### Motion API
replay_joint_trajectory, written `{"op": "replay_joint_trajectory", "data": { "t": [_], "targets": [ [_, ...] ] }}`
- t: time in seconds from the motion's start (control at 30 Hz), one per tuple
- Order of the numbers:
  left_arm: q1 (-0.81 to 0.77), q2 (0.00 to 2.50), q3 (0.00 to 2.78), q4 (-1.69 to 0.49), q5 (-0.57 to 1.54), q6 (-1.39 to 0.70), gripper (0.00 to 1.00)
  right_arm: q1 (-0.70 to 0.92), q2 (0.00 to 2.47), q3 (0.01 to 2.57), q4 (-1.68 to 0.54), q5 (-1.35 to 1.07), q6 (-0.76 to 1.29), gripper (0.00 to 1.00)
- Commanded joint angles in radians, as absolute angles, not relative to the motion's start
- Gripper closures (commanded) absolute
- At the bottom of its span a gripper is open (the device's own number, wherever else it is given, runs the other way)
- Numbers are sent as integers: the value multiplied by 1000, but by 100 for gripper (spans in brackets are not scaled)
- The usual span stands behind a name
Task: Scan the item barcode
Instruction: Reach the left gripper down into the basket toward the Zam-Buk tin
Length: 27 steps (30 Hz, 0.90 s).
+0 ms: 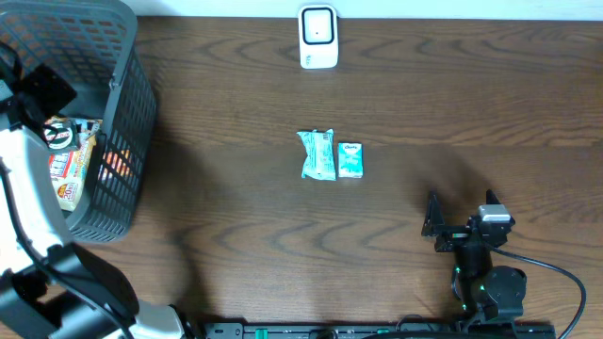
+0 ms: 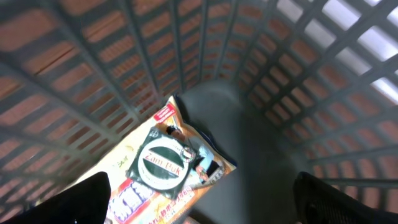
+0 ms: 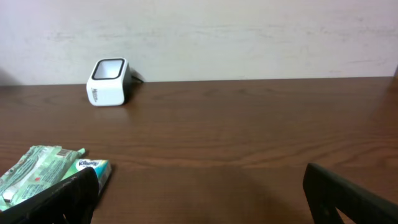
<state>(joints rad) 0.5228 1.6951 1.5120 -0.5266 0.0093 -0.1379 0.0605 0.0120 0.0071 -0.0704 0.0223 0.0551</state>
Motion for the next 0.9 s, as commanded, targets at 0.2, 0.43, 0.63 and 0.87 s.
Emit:
{"op": "replay_joint_trajectory", "data": {
  "t": [0.2, 0.43, 0.63, 0.87],
  "targets": [
    [527, 1878, 1516, -487, -147, 56, 7, 57, 7, 6, -74, 24, 43, 1],
    [527, 1959, 1516, -456, -141, 123, 8, 57, 7, 6, -74, 24, 43, 1],
    [527, 2000, 1516, -432, -140, 124, 8, 57, 7, 6, -74, 24, 43, 1],
    [530, 2035, 1512, -437, -140, 123, 7, 57, 7, 6, -74, 24, 43, 1]
  ]
}}
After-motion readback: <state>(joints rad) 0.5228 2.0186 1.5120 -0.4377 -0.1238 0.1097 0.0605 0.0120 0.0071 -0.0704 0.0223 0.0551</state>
